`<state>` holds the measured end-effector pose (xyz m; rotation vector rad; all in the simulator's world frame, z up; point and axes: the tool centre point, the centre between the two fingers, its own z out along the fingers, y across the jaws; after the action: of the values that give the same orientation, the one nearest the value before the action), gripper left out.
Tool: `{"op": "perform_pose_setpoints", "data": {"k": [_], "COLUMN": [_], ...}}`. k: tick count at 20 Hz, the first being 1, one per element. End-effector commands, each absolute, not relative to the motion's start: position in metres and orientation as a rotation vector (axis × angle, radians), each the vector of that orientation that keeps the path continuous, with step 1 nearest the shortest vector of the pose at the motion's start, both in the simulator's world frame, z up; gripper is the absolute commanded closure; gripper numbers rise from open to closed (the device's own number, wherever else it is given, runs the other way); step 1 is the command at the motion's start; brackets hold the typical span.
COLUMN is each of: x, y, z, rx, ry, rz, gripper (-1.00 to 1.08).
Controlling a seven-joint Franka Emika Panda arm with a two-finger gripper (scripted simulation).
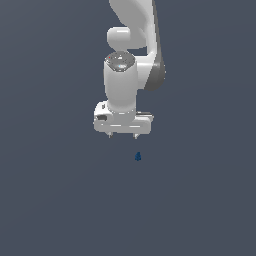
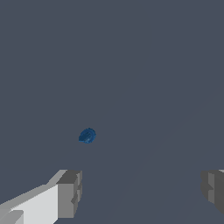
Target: Pick up the object and move it to a goal position.
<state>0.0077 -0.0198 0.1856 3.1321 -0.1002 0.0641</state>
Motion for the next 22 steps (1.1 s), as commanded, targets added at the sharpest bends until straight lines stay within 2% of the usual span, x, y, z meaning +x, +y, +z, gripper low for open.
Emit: {"op": "perform_pose_setpoints", "data": {"k": [1, 13, 22], "x": [0.008, 0.001, 0.008], "y": [-0.02, -0.041, -0.016], "z": [0.186, 0.178, 0.155], "rx": [3.132, 3.127, 3.129], "ry": [-0.1, -0.136, -0.023], "rz": [0.064, 0.032, 0.023], "gripper": [-0.92, -0.92, -0.92]}}
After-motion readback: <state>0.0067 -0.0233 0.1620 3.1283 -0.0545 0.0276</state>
